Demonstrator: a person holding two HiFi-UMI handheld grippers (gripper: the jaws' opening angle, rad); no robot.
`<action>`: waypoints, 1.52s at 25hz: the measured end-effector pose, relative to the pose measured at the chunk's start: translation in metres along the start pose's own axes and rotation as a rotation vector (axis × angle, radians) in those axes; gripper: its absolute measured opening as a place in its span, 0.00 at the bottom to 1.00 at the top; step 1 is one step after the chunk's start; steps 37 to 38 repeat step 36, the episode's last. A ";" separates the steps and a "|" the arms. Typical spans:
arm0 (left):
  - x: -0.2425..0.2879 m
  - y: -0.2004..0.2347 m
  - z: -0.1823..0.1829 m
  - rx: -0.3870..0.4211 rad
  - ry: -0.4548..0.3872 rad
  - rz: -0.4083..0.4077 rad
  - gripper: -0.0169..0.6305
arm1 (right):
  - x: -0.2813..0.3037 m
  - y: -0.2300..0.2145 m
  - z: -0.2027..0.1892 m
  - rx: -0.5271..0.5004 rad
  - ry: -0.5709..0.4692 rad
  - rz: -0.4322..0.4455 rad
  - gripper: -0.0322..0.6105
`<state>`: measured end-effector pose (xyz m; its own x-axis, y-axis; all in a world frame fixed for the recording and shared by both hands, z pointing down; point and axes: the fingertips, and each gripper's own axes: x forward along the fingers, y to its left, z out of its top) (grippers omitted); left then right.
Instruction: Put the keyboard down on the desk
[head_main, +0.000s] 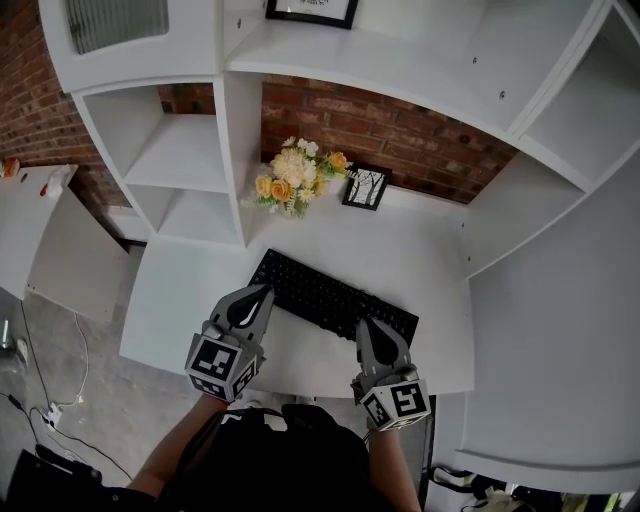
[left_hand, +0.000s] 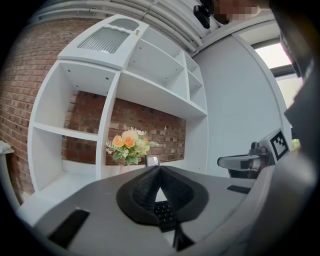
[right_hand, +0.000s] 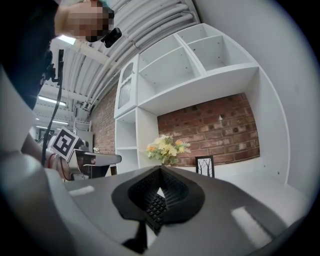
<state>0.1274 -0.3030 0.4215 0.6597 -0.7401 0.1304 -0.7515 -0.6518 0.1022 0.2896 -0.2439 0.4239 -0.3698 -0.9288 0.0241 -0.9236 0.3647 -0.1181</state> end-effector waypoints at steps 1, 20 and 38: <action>0.000 0.000 0.002 0.000 -0.004 -0.001 0.01 | 0.002 0.002 0.002 -0.002 -0.004 0.004 0.05; 0.002 0.004 0.006 0.011 -0.018 -0.001 0.01 | 0.013 0.014 0.012 -0.041 -0.020 0.029 0.05; 0.004 0.005 0.001 0.013 0.003 -0.005 0.01 | 0.013 0.018 0.010 -0.076 0.000 0.044 0.05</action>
